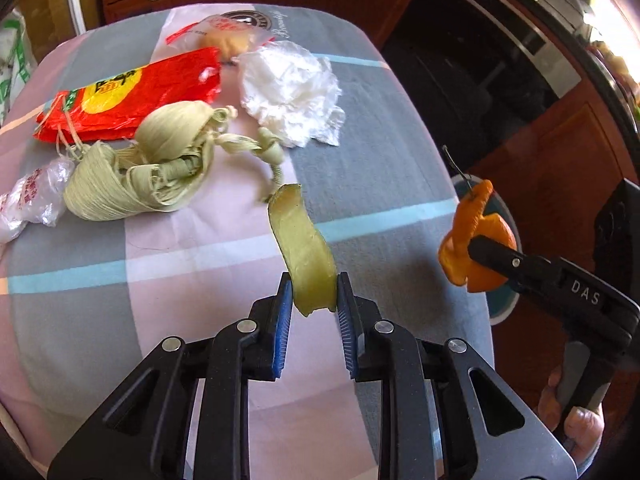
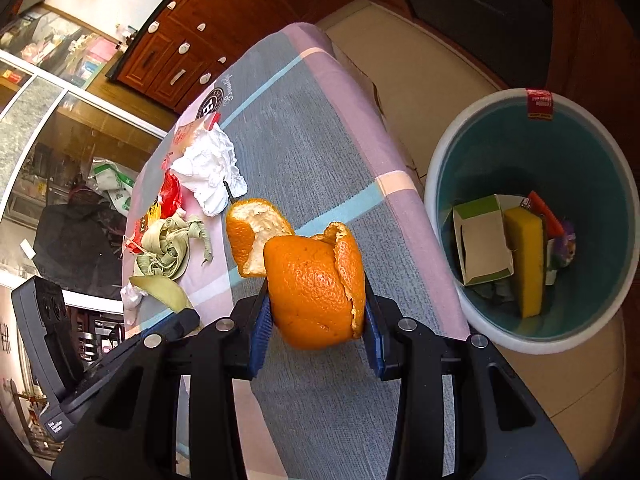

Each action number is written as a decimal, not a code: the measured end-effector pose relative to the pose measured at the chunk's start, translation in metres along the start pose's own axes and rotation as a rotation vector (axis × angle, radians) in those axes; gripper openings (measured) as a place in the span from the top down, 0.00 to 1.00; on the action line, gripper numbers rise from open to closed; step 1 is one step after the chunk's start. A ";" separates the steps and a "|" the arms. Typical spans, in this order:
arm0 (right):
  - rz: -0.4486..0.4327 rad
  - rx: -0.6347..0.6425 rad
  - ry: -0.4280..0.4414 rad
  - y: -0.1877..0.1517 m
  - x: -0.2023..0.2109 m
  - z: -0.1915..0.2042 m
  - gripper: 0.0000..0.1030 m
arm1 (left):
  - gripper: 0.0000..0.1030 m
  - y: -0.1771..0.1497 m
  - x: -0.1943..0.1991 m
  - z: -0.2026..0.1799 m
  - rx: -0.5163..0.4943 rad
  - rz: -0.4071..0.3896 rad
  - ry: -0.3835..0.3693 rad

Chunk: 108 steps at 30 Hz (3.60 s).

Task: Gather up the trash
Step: 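Carry the peel and husk strip over the bin and open both tools, then return both tools to the table toward the plastic bag and tissue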

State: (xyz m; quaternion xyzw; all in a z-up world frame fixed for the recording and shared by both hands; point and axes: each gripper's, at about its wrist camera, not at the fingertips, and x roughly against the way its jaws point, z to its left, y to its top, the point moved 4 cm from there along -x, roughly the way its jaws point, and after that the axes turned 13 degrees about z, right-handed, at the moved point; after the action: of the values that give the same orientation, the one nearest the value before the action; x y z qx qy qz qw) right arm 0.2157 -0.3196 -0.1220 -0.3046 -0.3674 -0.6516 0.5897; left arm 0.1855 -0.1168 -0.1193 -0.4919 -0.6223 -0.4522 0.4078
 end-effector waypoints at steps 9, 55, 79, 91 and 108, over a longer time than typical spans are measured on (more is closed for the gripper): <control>-0.110 -0.083 -0.021 -0.008 0.055 -0.037 0.64 | 0.78 0.006 -0.001 -0.061 -0.188 0.011 -0.023; -0.190 -0.437 -0.210 -0.002 0.101 -0.181 0.21 | 0.75 0.037 -0.109 -0.234 -0.649 0.247 -0.121; -0.137 -0.402 -0.242 -0.012 0.092 -0.142 0.16 | 0.10 0.031 -0.074 -0.193 -0.531 0.191 -0.121; -0.155 -0.338 -0.262 -0.027 0.091 -0.082 0.15 | 0.08 0.016 -0.022 -0.139 -0.475 0.104 -0.134; -0.071 -0.163 -0.273 -0.030 0.037 0.058 0.13 | 0.06 0.007 0.060 0.036 -0.264 -0.027 -0.087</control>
State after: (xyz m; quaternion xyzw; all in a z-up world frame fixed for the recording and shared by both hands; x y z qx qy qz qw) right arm 0.1797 -0.2903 -0.0637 -0.4237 -0.4006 -0.6524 0.4842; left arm 0.1786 -0.0664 -0.0705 -0.5522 -0.5808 -0.5138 0.3061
